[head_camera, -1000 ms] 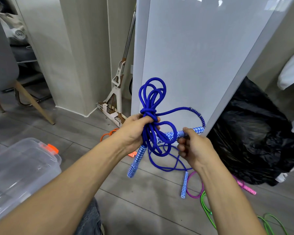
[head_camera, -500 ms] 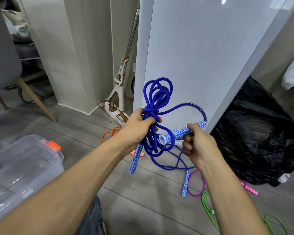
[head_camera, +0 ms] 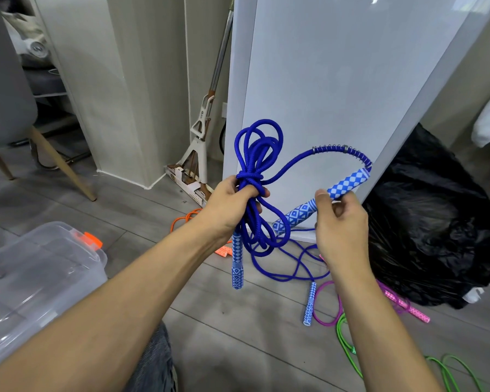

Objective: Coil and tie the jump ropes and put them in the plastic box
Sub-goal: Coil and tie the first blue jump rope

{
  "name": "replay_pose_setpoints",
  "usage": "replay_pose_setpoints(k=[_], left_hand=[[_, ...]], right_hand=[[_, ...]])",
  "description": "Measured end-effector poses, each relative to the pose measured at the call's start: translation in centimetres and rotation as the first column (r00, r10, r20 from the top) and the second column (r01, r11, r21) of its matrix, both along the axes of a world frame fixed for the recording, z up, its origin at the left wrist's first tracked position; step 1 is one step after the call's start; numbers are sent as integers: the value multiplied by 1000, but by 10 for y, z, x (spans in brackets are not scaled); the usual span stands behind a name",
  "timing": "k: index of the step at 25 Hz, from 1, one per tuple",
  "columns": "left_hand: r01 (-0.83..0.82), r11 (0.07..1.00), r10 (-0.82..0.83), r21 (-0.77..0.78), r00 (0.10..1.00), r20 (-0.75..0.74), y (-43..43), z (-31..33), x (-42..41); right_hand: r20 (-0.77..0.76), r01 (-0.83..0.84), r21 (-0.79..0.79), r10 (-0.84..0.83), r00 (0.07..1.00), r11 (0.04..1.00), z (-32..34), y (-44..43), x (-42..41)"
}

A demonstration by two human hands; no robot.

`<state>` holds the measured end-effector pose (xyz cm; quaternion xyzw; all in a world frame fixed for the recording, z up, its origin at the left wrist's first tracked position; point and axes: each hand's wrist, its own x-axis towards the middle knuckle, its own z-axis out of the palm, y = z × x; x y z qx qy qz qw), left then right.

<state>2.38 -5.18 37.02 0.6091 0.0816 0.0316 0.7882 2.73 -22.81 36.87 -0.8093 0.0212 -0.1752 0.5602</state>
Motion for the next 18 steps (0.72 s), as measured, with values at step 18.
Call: replay_pose_setpoints(k=[18], left_hand=[[161, 986, -166, 46, 976, 138, 1, 13, -9]], right_hand=[[-572, 286, 794, 499, 651, 537, -10, 9, 0]])
